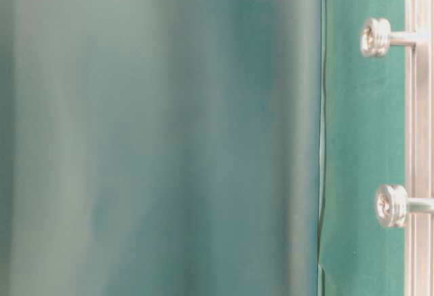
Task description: Hook the rubber onto the shaft.
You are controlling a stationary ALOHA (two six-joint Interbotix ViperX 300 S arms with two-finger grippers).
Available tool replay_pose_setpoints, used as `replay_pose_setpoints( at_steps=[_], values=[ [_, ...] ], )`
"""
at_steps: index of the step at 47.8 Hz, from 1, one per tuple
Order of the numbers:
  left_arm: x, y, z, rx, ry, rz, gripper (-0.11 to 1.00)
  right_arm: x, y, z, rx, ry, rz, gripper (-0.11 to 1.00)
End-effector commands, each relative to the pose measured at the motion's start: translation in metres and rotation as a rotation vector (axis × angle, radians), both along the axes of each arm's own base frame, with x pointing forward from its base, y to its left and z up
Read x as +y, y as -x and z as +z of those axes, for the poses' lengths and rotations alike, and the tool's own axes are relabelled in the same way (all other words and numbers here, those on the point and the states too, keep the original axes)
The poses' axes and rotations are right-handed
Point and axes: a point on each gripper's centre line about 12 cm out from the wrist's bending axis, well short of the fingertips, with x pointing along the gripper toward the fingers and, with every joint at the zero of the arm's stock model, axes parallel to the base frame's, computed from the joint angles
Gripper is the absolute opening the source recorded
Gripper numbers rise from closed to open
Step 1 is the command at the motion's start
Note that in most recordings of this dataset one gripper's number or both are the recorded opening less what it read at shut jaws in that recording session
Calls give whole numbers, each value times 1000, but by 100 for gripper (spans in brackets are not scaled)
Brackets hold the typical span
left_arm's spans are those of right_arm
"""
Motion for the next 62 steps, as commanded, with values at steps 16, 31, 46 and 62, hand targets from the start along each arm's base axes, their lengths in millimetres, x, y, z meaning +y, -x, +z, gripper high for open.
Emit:
replay_pose_setpoints(
  at_steps=[16,31,46,62],
  values=[
    [0,-1,17,-6,-53,3,0,0,-3,12,8,-5,1,2],
    [1,-1,10,164,-46,5,0,1,-6,6,230,-54,0,2],
    [2,6,9,494,-39,11,0,0,-1,-3,560,-104,-21,2],
    [2,7,14,497,-37,12,0,0,-4,-7,641,-103,-27,2]
  ],
)
